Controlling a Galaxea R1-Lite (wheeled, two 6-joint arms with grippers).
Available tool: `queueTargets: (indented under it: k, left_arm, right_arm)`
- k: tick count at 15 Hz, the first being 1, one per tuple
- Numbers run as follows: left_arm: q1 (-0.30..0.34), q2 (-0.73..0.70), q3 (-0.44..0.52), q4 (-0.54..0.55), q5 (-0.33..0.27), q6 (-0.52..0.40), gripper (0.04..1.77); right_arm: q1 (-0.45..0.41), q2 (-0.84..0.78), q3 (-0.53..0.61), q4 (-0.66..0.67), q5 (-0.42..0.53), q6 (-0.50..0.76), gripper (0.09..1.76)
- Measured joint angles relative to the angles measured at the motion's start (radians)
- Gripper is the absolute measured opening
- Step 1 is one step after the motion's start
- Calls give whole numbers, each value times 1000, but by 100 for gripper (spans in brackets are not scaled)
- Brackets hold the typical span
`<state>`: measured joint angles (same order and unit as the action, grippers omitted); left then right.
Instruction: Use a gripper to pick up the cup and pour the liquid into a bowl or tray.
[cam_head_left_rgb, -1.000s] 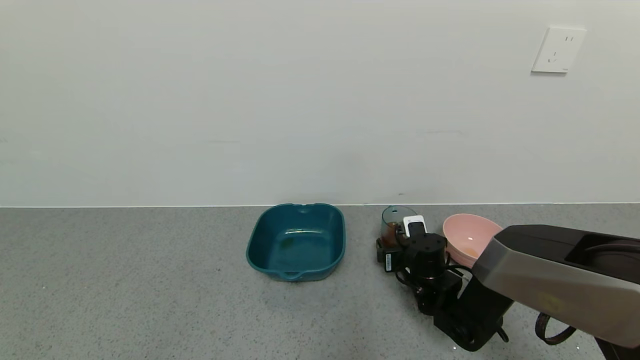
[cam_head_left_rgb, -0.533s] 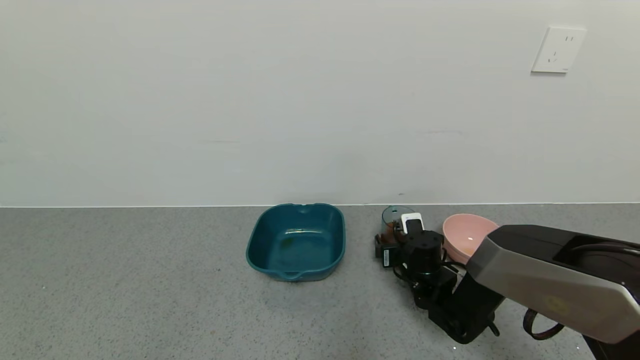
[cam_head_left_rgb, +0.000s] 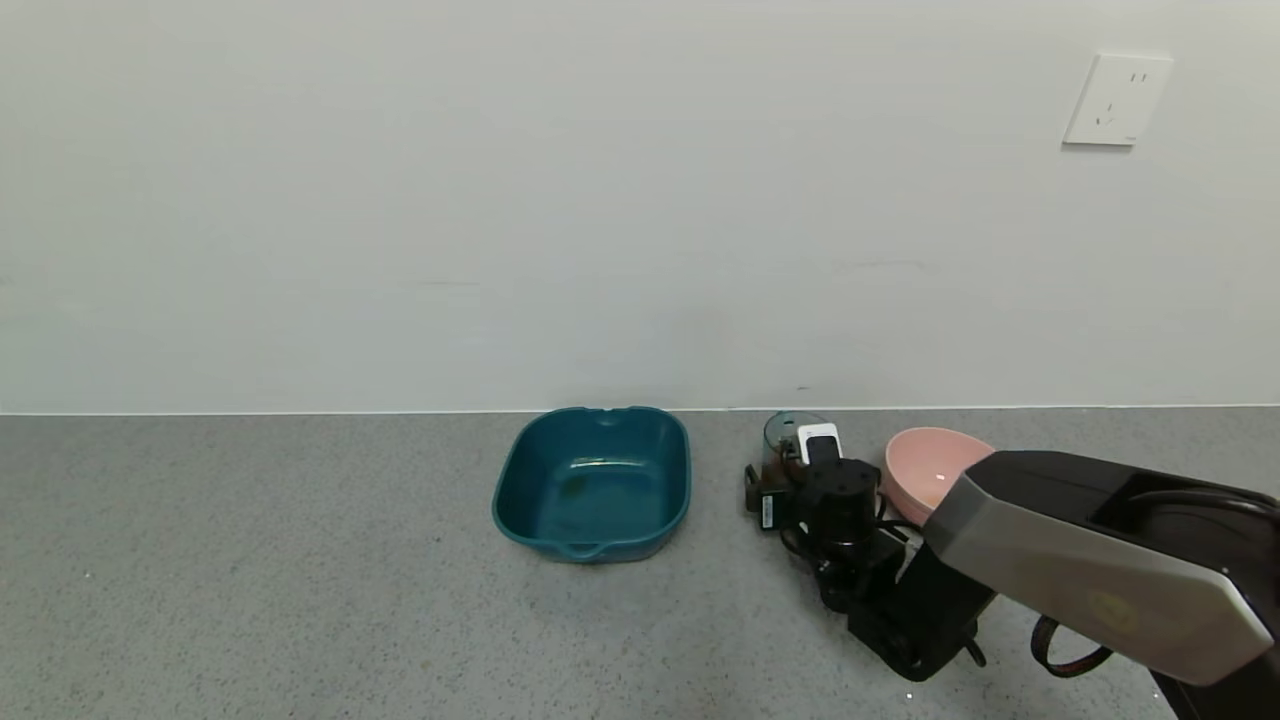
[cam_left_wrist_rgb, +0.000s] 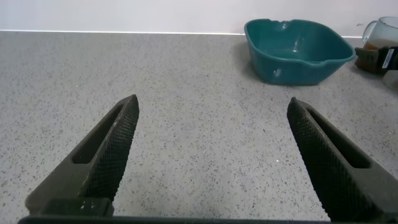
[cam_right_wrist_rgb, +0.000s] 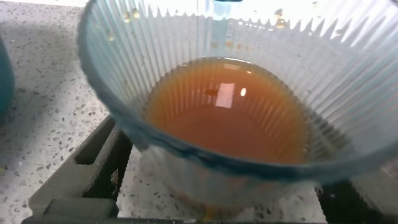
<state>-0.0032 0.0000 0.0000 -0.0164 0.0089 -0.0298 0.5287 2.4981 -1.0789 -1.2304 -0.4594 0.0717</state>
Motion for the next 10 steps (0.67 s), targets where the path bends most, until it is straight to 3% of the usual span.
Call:
queueTargets:
  k: [8, 9, 10]
  left_arm:
    - [0, 0, 0, 0, 0, 0, 172]
    - [0, 0, 0, 0, 0, 0, 172]
    - [0, 0, 0, 0, 0, 0, 172]
  right_arm:
    - [-1, 8, -12, -3, 0, 0, 171]
    - [-1, 8, -12, -4, 0, 0, 168]
    - [-1, 8, -12, -3, 0, 0, 147]
